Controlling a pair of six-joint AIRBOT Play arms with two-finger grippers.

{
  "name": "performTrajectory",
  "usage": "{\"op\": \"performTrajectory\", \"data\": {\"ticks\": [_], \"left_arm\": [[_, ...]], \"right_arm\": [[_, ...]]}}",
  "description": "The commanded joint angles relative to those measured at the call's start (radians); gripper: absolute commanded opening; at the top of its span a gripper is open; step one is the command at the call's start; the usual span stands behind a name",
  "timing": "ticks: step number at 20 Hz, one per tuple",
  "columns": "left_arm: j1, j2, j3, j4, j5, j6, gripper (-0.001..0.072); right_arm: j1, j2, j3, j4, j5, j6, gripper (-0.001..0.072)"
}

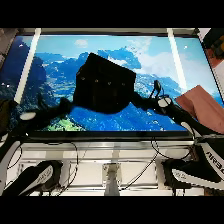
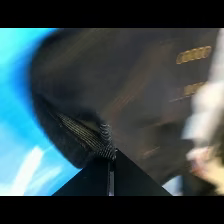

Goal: Fold the clothes and pants, and hang the long-sleeved shirts on hangers.

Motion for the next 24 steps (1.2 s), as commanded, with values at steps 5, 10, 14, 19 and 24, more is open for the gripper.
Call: {"op": "performTrajectory", "data": {"ticks": [5,10,14,19,24], "left_arm": [[-0.099,-0.118,0.546,-0.326,0.154,0.355,0.0013],[-0.209,-0.388,0.963,-0.327,0.193,0.355,0.0011],[-0.230,-0.575,1.301,-0.326,0.206,0.354,0.0011],[-0.177,-0.636,1.497,-0.323,0.245,0.354,0.0011],[-0.120,-0.637,1.500,-0.189,0.056,0.312,0.0011]], "right_arm": [[0.000,-0.035,0.385,0.008,-0.256,0.000,0.0032],[-0.001,-0.188,0.711,0.006,-0.442,0.000,0.0033],[-0.003,-0.325,0.953,0.006,-0.441,0.000,0.0033],[-0.069,-0.411,1.133,0.006,-0.332,0.000,0.0033],[-0.182,-0.424,1.150,-0.008,0.025,0.001,0.0034]]}}
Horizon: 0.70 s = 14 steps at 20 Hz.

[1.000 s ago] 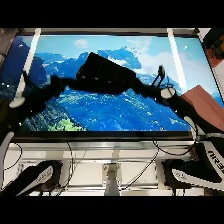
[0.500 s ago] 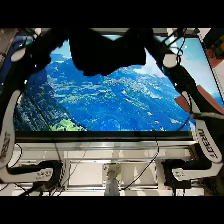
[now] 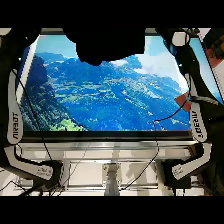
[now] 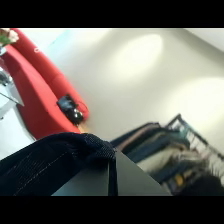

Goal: Fold the clothes and pants, and hang the long-sleeved shirts on hangers.

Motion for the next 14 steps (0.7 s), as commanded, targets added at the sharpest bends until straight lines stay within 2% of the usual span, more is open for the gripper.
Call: {"op": "performTrajectory", "data": {"ticks": [1,4,7,9,11,12,14], "left_arm": [[0.028,-0.009,0.021,0.167,-0.108,-0.089,0.0011],[0.028,-0.009,0.019,0.481,-0.198,-0.280,0.0010],[0.023,-0.009,0.018,0.721,-0.381,-0.390,0.0010],[0.013,-0.008,0.018,0.855,-0.509,-0.458,0.0010],[0.003,-0.004,0.018,0.970,-0.578,-0.496,0.0010],[-0.003,0.000,0.014,1.019,-0.592,-0.530,0.0010],[-0.014,0.024,-0.035,1.056,-0.597,-0.544,0.0009]], "right_arm": [[-0.077,-0.016,0.024,-0.027,0.298,0.001,0.0034],[-0.135,-0.016,0.024,-0.133,0.540,0.001,0.0034],[-0.177,-0.016,0.023,-0.260,0.810,0.002,0.0033],[-0.180,-0.016,0.000,-0.365,0.932,0.010,0.0032],[-0.176,-0.014,-0.065,-0.396,0.989,0.031,0.0032],[-0.174,-0.010,-0.110,-0.395,0.988,0.042,0.0032],[-0.161,0.010,-0.212,-0.396,0.969,0.042,0.0032]]}}
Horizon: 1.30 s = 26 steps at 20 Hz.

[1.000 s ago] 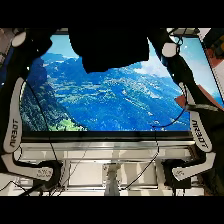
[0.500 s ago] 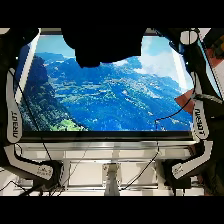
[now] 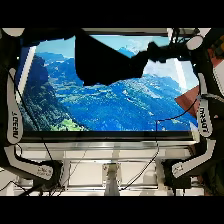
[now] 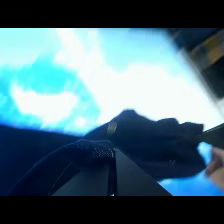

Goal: Fold the clothes and pants, and hang the long-sleeved shirts on hangers.

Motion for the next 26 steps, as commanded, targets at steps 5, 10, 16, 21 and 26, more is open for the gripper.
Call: {"op": "performTrajectory", "data": {"ticks": [5,10,16,21,26], "left_arm": [[-0.058,0.180,-0.384,0.257,-0.026,-0.069,0.0009],[-0.069,0.455,-0.831,0.266,0.052,-0.072,0.0009],[-0.070,0.763,-1.146,0.273,0.079,-0.073,0.0010],[-0.069,0.986,-1.307,0.274,0.080,-0.124,0.0010],[-0.070,1.137,-1.359,0.284,0.047,-0.154,0.0010]], "right_arm": [[0.048,0.131,-0.402,-0.048,-0.004,-0.006,0.0031],[0.114,0.312,-0.677,-0.042,-0.110,-0.012,0.0032],[0.199,0.532,-0.912,-0.048,-0.158,0.083,0.0032],[0.222,0.700,-1.073,-0.055,-0.147,0.210,0.0033],[0.301,0.811,-1.219,-0.058,-0.083,0.337,0.0033]]}}
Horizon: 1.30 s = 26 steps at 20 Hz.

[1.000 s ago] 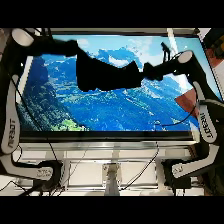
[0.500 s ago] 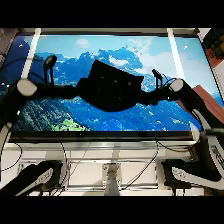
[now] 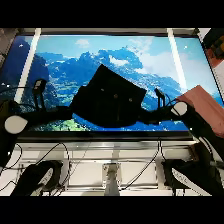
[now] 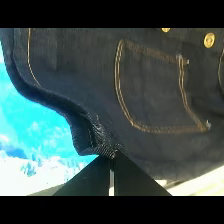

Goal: Fold the clothes and pants, and hang the long-sleeved shirts on hangers.

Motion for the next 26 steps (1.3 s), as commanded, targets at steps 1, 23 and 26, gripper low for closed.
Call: {"op": "performTrajectory", "data": {"ticks": [1,23,26], "left_arm": [[0.000,0.097,-0.035,0.015,-0.047,-0.014,0.0010],[-0.182,-0.583,0.513,-0.188,0.245,0.098,0.0011],[-0.214,-0.719,0.520,-0.195,0.396,0.098,0.0011]], "right_arm": [[0.060,0.085,-0.092,-0.009,0.037,0.131,0.0033],[-0.118,0.146,-0.030,-0.071,-0.409,0.662,0.0034],[-0.142,0.126,-0.030,-0.070,-0.598,0.746,0.0034]]}}
